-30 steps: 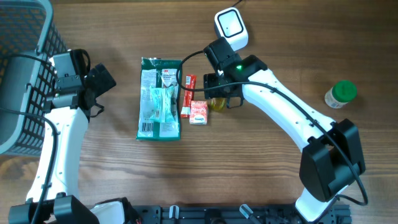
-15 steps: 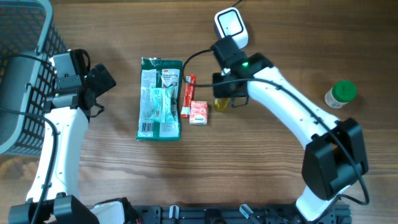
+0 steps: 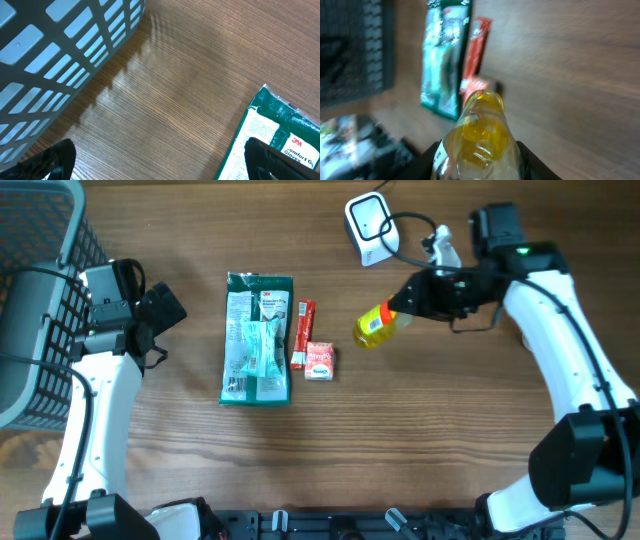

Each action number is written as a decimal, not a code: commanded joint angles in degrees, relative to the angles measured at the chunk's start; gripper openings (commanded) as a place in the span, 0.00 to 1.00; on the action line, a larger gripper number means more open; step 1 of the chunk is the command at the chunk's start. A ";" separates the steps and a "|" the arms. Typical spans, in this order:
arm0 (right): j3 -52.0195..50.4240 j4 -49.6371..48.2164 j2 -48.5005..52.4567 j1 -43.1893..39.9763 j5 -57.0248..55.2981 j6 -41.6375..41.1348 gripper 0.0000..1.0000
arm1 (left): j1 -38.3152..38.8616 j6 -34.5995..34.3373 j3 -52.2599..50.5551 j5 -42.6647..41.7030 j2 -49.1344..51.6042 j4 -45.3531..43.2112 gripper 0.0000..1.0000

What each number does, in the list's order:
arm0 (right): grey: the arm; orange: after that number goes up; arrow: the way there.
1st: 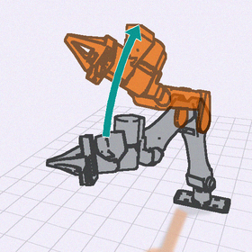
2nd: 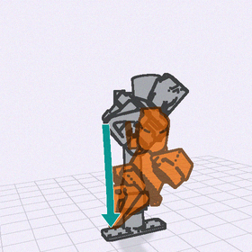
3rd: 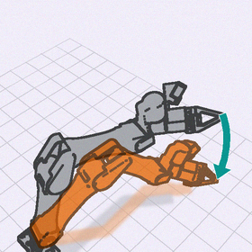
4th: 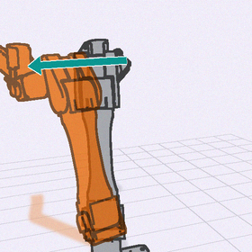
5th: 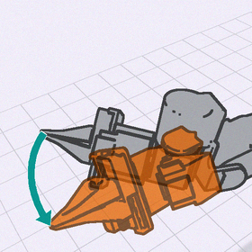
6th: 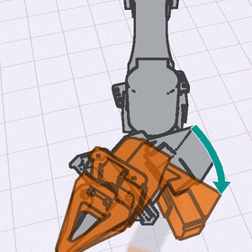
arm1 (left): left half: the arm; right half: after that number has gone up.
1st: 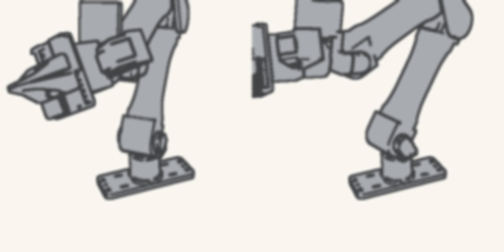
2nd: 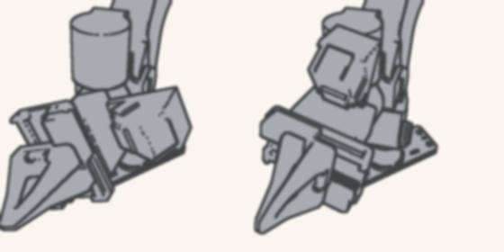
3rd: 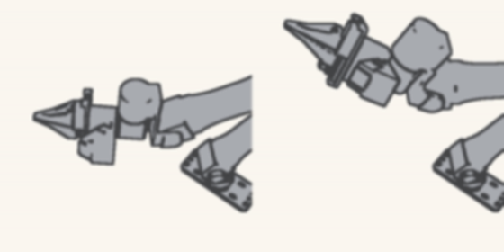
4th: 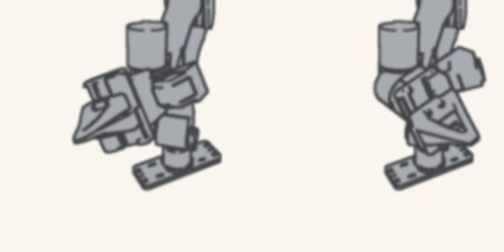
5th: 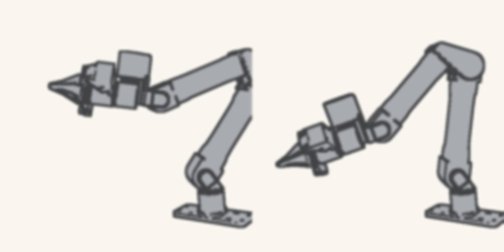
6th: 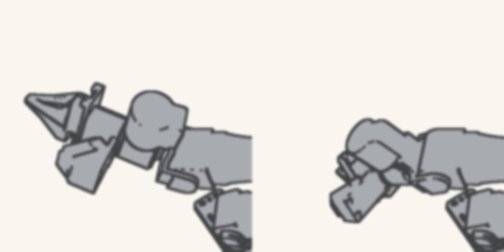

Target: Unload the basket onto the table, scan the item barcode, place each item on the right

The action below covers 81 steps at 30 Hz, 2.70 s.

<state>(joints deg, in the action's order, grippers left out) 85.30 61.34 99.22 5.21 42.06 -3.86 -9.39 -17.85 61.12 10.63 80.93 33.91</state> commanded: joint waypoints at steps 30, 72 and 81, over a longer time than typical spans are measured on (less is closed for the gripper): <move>0.90 20.41 -1.33 -4.37 36.57 29.33 0.30 | -0.26 0.92 0.81 -0.28 -0.24 -0.02 1.00; -0.52 2.97 -1.29 -3.34 12.37 12.61 0.29 | -0.26 0.92 0.81 -0.28 -0.24 -0.02 1.00; -0.59 -3.82 -1.25 0.66 -9.97 2.29 0.26 | -0.26 0.92 0.81 -0.28 -0.24 -0.02 1.00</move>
<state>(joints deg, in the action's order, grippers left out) 84.77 59.35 99.20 3.75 42.85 4.23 -9.39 -17.85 61.12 10.63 80.93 33.91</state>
